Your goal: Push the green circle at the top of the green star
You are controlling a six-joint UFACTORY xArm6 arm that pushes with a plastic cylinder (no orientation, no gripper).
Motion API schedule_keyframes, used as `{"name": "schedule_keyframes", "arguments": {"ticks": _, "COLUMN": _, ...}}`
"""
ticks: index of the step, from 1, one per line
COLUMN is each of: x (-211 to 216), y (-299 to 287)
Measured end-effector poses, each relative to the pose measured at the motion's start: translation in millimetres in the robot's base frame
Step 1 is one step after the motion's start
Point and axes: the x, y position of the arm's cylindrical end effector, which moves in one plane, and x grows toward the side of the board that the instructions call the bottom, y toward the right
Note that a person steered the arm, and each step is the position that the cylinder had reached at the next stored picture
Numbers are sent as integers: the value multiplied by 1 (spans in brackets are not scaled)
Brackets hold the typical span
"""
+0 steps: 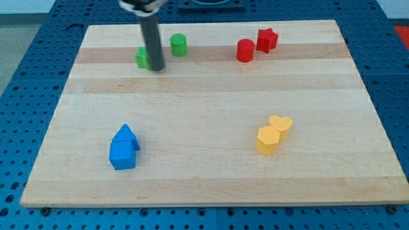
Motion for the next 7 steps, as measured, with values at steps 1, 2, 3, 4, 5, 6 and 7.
{"name": "schedule_keyframes", "arguments": {"ticks": 1, "x": 0, "y": -22}}
{"name": "schedule_keyframes", "arguments": {"ticks": 2, "x": 0, "y": 3}}
{"name": "schedule_keyframes", "arguments": {"ticks": 3, "x": -4, "y": 54}}
{"name": "schedule_keyframes", "arguments": {"ticks": 4, "x": -33, "y": 80}}
{"name": "schedule_keyframes", "arguments": {"ticks": 5, "x": -63, "y": 87}}
{"name": "schedule_keyframes", "arguments": {"ticks": 6, "x": -88, "y": 86}}
{"name": "schedule_keyframes", "arguments": {"ticks": 7, "x": -96, "y": 123}}
